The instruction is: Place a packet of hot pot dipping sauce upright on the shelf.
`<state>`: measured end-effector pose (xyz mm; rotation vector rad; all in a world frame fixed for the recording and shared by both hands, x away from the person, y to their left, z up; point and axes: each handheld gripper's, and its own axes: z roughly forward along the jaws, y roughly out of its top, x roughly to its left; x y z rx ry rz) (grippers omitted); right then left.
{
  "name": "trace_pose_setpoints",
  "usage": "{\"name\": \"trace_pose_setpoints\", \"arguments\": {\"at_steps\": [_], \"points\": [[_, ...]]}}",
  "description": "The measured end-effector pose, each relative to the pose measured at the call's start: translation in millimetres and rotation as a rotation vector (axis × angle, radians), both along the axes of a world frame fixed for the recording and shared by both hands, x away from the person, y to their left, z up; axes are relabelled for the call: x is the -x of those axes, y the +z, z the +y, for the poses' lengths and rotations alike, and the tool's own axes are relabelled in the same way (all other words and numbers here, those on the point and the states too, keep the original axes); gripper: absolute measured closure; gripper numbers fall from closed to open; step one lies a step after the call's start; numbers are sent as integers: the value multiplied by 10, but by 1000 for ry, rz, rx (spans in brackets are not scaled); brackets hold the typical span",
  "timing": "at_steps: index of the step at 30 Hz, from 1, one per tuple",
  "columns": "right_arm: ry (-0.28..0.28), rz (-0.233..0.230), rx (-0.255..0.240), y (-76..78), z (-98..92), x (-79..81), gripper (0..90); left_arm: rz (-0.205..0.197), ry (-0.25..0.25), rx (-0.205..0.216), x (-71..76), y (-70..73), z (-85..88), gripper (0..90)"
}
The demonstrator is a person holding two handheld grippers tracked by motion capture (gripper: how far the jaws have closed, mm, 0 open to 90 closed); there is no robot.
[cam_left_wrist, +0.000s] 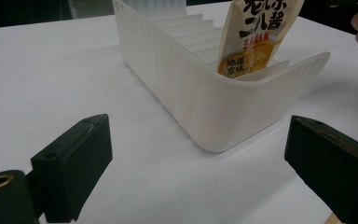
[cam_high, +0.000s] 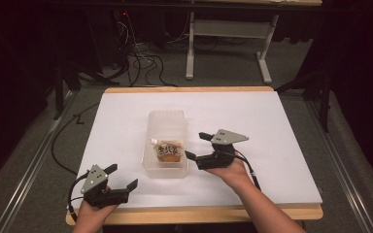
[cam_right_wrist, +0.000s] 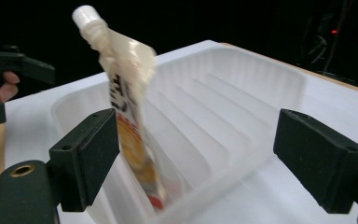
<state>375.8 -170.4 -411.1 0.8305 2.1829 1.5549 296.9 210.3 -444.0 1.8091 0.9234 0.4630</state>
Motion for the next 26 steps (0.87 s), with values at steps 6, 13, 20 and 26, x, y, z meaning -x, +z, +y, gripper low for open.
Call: {"name": "trace_pose_setpoints", "arguments": {"at_steps": [6, 13, 20, 26], "points": [[-95, -3, -9, -30, -453, 92, 146, 9, -4, -8, -10, -12, -20, 80], [-222, -12, 22, -196, -1087, 381, 145, 13, -8, -17, -6, -22, -28, 80], [-309, 31, 40, -428, -1516, 590, 145, 29, -6, -21, -51, -47, -64, 80], [-309, 59, 23, -502, -1517, 520, 145, 29, 4, -22, -43, -40, -80, 80]]}}
